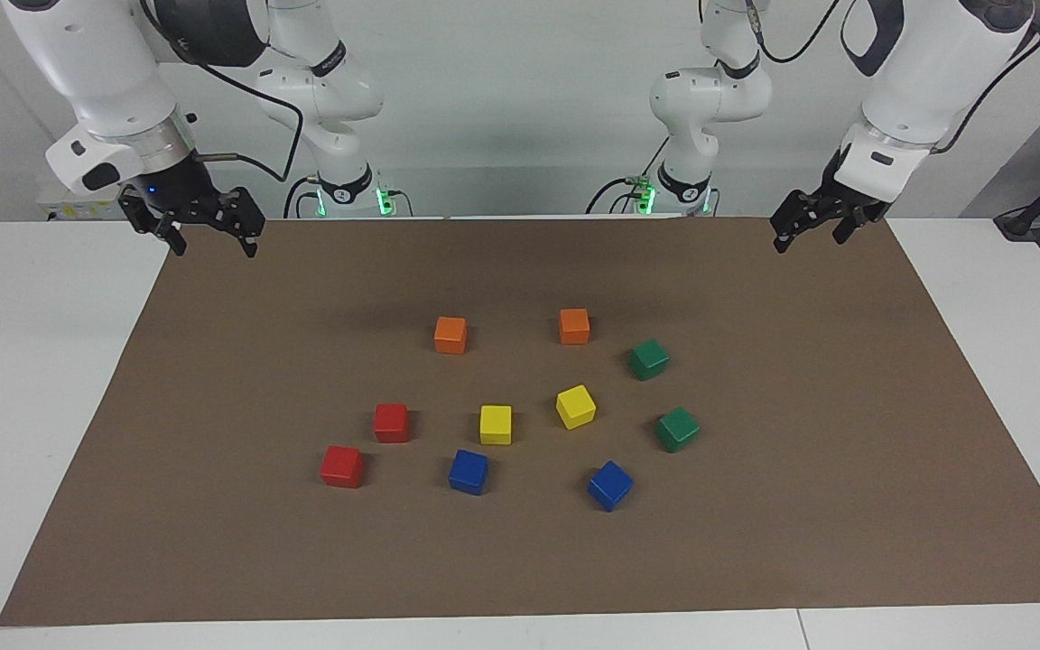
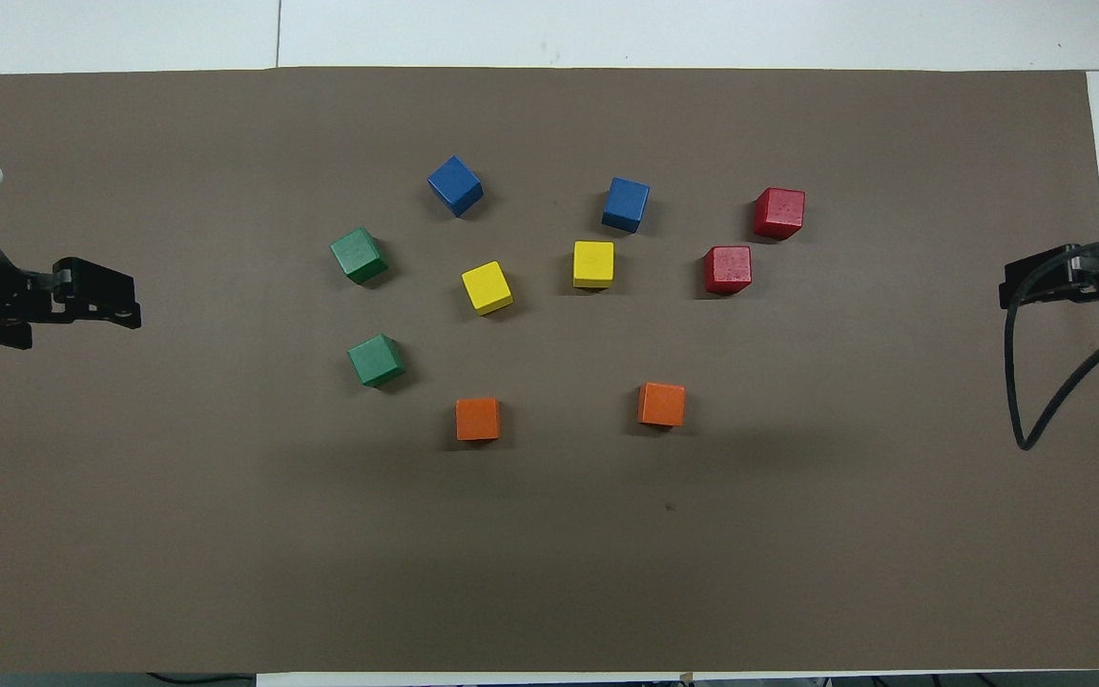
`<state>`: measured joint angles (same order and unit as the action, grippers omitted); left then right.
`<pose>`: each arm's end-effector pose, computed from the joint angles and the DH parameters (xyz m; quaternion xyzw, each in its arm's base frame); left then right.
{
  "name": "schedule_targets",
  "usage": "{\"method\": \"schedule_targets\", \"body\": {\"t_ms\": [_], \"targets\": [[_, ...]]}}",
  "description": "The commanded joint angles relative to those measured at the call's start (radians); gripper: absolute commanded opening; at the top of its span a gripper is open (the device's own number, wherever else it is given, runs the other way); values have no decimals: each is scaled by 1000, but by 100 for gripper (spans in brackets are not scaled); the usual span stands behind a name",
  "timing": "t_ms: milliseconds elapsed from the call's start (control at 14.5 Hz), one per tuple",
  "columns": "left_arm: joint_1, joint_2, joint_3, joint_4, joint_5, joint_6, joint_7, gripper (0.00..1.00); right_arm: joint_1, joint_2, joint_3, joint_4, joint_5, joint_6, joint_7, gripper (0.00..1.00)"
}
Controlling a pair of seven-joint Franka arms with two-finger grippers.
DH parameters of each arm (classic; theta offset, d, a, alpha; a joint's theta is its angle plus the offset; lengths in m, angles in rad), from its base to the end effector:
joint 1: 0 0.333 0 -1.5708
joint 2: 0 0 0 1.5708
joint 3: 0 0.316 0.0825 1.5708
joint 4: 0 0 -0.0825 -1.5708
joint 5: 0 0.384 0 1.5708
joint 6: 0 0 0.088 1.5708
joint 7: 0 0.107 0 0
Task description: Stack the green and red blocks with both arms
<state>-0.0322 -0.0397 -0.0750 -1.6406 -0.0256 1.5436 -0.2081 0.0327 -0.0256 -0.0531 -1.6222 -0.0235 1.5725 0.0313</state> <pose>0.5345 -0.0611 0.6110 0.9982 0.0505 -0.0301 0.0067 0.5456 -0.0140 0.6145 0.9995 -0.0257 -0.0120 0.0111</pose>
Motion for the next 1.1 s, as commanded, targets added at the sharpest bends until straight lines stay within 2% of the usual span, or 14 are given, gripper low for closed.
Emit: {"method": "schedule_targets", "body": {"t_ms": [0,1034], "targets": [[12,-11,-6,-2,1,0,4,100,-8,-5,7,2,-19,-3,-16,100],[12,-11,-6,-2,1,0,4,100,6,-23,10,-27,-24,11,-2,100]]}}
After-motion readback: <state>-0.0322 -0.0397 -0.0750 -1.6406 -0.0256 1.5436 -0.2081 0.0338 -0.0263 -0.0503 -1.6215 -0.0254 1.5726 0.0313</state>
